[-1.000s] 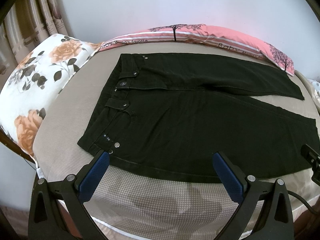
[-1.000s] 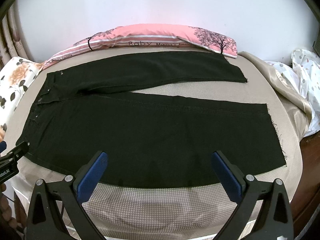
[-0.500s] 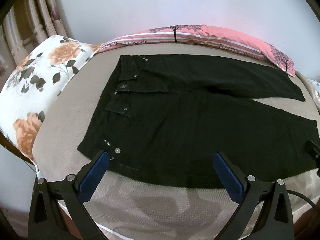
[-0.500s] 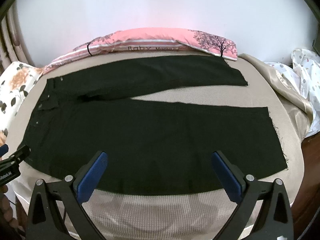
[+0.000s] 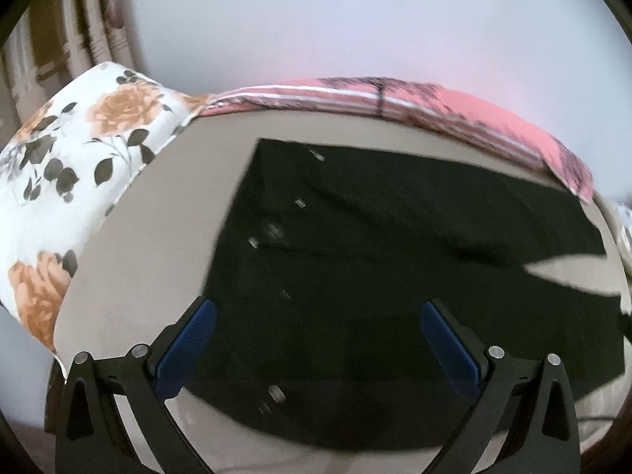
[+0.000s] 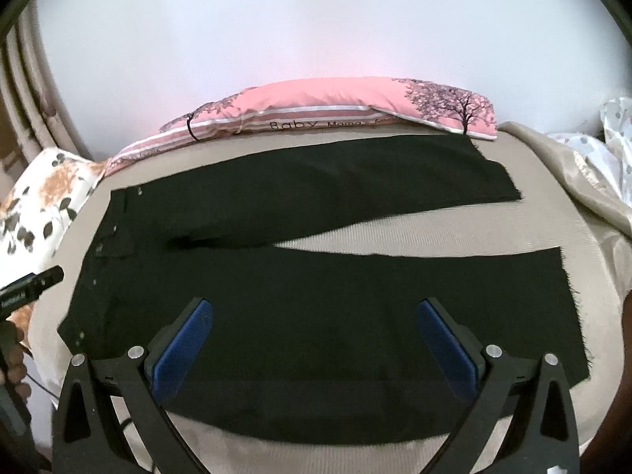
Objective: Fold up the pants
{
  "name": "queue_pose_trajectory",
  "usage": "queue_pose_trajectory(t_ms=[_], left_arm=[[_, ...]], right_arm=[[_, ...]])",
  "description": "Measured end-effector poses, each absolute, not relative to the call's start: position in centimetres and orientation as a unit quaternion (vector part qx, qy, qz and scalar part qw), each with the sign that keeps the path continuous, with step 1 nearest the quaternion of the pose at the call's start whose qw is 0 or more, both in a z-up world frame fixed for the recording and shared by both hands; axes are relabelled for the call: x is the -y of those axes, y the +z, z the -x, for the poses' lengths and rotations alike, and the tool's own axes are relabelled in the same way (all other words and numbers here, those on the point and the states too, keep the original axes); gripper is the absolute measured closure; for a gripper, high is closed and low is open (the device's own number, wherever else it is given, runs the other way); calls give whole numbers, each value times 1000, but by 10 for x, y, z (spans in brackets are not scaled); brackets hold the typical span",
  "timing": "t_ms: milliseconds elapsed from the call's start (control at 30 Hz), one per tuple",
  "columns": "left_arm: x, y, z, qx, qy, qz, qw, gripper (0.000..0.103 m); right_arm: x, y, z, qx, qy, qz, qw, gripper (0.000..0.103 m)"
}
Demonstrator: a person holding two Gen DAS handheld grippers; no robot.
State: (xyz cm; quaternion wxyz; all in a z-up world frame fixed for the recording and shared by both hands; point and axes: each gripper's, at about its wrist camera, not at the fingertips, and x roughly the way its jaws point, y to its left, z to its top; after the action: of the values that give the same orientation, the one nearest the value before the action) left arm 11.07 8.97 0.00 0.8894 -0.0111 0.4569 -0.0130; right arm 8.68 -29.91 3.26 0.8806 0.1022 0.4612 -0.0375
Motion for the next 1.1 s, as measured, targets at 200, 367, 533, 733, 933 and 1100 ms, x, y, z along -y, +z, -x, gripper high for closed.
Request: queue_pose_trajectory(t_ms=[200,367,533,733,933,1100], left_arm=[[-131,-1,-172,-462,-33,53,885,20],[-155,-9,-225,-471,-82,107,872,36],[-172,-29,-280,-495,-124,159,845,50],[-189,-67,-339,-531,-150,195,811,57],[-199,-96,-366,-544,-150,225,794,58],[-198,-107,-377,-549,-180,238,781,63]], right_arm=[[294,23,-121,-474,-43,-111,873,0],[282,8,-143,-493,-41,-104,863,0],[275,-10,-165,-515,-41,-102,850,0],[269,-22,-192,-528,-37,-98,843,0],[259,-30,-217,-536,-32,-81,840,0],[250,-36,-232,-539,-23,-73,839,0]])
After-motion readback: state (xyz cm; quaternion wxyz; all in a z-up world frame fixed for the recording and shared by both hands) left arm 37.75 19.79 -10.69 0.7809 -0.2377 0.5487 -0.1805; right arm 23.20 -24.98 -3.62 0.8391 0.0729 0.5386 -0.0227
